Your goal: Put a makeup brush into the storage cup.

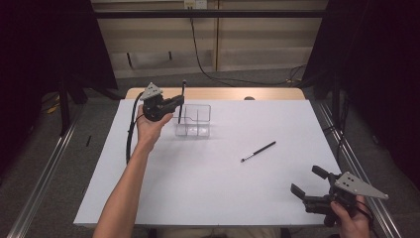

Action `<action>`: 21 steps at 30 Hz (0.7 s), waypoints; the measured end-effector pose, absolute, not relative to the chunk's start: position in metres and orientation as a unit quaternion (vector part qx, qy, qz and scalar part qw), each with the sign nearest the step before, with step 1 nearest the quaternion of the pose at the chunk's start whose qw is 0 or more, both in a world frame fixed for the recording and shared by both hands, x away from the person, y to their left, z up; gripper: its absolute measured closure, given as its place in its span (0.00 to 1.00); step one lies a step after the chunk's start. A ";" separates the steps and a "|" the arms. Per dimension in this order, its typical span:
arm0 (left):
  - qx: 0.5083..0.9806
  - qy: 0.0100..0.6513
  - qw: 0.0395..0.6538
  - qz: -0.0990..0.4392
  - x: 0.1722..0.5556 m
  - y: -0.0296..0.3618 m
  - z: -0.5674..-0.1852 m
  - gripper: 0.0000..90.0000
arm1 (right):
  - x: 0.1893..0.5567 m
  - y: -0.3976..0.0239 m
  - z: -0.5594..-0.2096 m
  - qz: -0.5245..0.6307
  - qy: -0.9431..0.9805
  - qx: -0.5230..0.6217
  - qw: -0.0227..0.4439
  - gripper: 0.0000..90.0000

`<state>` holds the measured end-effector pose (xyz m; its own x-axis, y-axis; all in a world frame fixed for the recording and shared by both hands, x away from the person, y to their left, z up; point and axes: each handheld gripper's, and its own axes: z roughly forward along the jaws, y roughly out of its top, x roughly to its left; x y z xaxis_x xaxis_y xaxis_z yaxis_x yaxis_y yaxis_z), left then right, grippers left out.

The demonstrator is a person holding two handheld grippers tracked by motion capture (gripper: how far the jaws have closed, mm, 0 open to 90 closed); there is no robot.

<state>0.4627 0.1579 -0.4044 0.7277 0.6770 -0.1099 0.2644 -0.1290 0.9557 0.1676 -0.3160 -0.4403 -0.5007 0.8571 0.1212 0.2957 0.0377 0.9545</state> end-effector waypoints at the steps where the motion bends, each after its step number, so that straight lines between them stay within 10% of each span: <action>1: 0.730 0.324 0.575 0.178 0.463 0.159 -0.405 0.93 | 0.168 -0.316 -0.440 0.546 0.672 0.429 0.258 0.00; 21: 0.732 0.337 0.568 0.167 0.463 0.163 -0.415 0.89 | 0.167 -0.316 -0.440 0.546 0.672 0.429 0.257 0.00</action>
